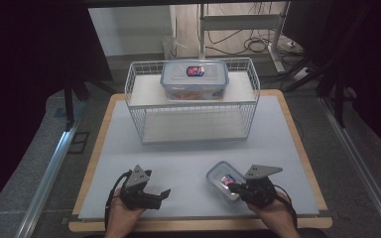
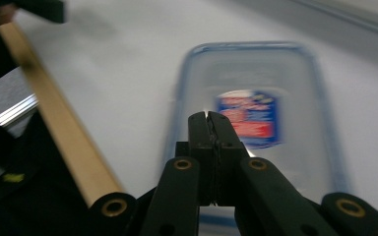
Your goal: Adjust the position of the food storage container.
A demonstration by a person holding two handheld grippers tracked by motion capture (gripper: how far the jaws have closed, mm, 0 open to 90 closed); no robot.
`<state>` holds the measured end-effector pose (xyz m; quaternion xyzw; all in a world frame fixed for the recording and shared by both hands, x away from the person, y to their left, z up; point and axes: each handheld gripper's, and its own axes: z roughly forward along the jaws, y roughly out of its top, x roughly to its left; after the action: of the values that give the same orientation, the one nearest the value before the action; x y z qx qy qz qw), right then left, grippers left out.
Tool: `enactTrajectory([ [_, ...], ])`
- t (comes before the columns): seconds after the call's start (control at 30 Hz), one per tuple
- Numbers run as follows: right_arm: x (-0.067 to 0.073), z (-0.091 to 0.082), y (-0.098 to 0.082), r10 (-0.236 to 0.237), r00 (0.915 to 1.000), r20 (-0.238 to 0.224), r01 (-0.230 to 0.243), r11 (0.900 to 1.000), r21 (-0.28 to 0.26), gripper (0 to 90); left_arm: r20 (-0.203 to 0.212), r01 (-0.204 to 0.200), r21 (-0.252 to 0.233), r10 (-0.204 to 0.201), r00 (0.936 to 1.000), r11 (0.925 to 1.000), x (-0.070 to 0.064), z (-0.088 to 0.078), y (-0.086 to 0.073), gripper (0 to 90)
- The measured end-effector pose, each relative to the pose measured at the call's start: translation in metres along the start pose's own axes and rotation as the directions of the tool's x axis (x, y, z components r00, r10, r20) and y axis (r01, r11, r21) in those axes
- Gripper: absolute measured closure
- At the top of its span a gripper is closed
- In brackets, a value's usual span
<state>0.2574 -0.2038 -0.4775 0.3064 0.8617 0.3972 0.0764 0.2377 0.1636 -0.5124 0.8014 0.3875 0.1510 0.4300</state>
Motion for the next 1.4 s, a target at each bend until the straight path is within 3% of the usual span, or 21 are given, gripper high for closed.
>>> enactTrajectory([
  [0.1,0.013,0.002,-0.006,-0.028,0.9992,-0.028,0.028,1.0,0.01,88.8,-0.001,-0.001,0.0,0.001,1.0,1.0,0.0,0.0,0.0,5.9],
  [0.17,0.016,0.0,-0.009,-0.02,0.9982,-0.056,0.021,1.0,0.006,88.9,0.0,-0.001,-0.001,0.001,1.0,1.0,0.0,0.0,0.0,5.9],
  [0.23,0.018,-0.001,-0.011,-0.03,0.998,-0.055,0.031,0.999,0.012,88.9,0.0,0.0,0.0,0.0,1.0,1.0,0.0,0.0,0.0,5.9],
  [0.33,0.026,0.005,-0.02,-0.055,0.9963,-0.066,0.06,0.996,0.065,88.9,0.001,0.003,-0.002,-0.003,1.0,1.0,0.0,0.0,0.0,5.9],
  [0.5,0.023,0.007,-0.025,-0.05,0.9957,-0.078,0.056,0.995,0.081,89.0,0.001,0.003,0.002,-0.003,1.0,1.0,0.001,0.0,0.0,5.9],
  [0.57,0.021,0.005,-0.026,-0.06,0.9967,-0.055,0.064,0.994,0.085,89.1,0.001,0.004,0.006,-0.004,1.0,1.0,0.001,0.001,-0.001,5.9],
  [0.6,0.016,0.005,-0.028,-0.059,0.9981,-0.015,0.06,0.993,0.105,89.1,0.002,0.007,0.008,-0.007,1.0,0.9999,0.001,0.001,-0.001,5.9],
  [0.63,0.016,0.005,-0.028,-0.059,0.9981,-0.015,0.06,0.993,0.105,89.1,0.002,0.007,0.008,-0.007,1.0,0.9999,0.001,0.001,-0.001,5.9],
  [0.7,0.002,0.002,-0.031,-0.023,0.9997,-0.003,0.023,0.994,0.105,89.1,0.001,0.009,0.007,-0.009,1.0,0.9999,0.001,0.001,-0.001,5.9],
  [0.77,-0.007,-0.001,-0.032,-0.019,0.9987,0.048,0.014,0.994,0.109,89.0,0.002,0.009,0.006,-0.01,1.0,0.9999,0.001,0.001,-0.001,5.9],
  [0.8,-0.007,-0.001,-0.032,-0.019,0.9987,0.048,0.014,0.994,0.109,89.0,0.002,0.009,0.007,-0.009,1.0,0.9999,0.001,0.001,-0.001,5.9],
  [0.83,-0.017,-0.005,-0.033,0.001,0.9962,0.087,-0.011,0.994,0.109,89.1,0.002,0.008,0.009,-0.008,1.0,0.9999,0.001,0.001,-0.001,5.9],
  [0.93,-0.032,-0.011,-0.036,0.05,0.9934,0.103,-0.06,0.994,0.096,89.1,0.003,0.008,0.011,-0.008,1.0,0.9999,0.001,0.002,-0.001,5.9],
  [1.03,-0.039,-0.021,-0.04,0.074,0.9905,0.116,-0.083,0.993,0.079,89.1,0.0,0.007,0.009,-0.007,1.0,0.9999,0.001,0.001,-0.001,5.9],
  [1.1,-0.044,-0.03,-0.044,0.077,0.985,0.154,-0.09,0.993,0.076,89.0,0.001,0.013,0.008,-0.013,0.9999,0.9999,0.002,0.001,-0.001,5.9],
  [1.2,-0.058,-0.04,-0.048,0.131,0.9701,0.204,-0.144,0.988,0.05,89.0,0.006,0.013,0.012,-0.013,0.9999,0.9998,0.002,0.002,-0.001,5.9],
  [1.23,-0.058,-0.04,-0.048,0.131,0.9701,0.204,-0.144,0.988,0.05,89.0,0.006,0.013,0.012,-0.013,0.9999,0.9998,0.002,0.002,-0.001,5.9],
  [1.27,-0.068,-0.04,-0.045,0.167,0.9603,0.224,-0.176,0.984,0.021,88.5,0.009,0.01,0.013,-0.01,0.9999,0.9999,0.001,0.003,0.0,5.9],
  [1.3,-0.068,-0.04,-0.045,0.167,0.9603,0.224,-0.176,0.984,0.021,88.5,0.009,0.01,0.013,-0.01,0.9999,0.9999,0.001,0.003,0.0,5.9],
  [1.33,-0.076,-0.037,-0.039,0.179,0.9524,0.247,-0.186,0.983,0.006,87.4,0.009,0.006,0.017,-0.006,0.9999,0.9998,0.0,0.004,0.0,5.9],
  [1.4,-0.084,-0.029,-0.033,0.194,0.9486,0.25,-0.202,0.979,0.007,87.1,0.01,0.008,0.019,-0.008,0.9999,0.9998,0.0,0.005,0.0,5.9],
])
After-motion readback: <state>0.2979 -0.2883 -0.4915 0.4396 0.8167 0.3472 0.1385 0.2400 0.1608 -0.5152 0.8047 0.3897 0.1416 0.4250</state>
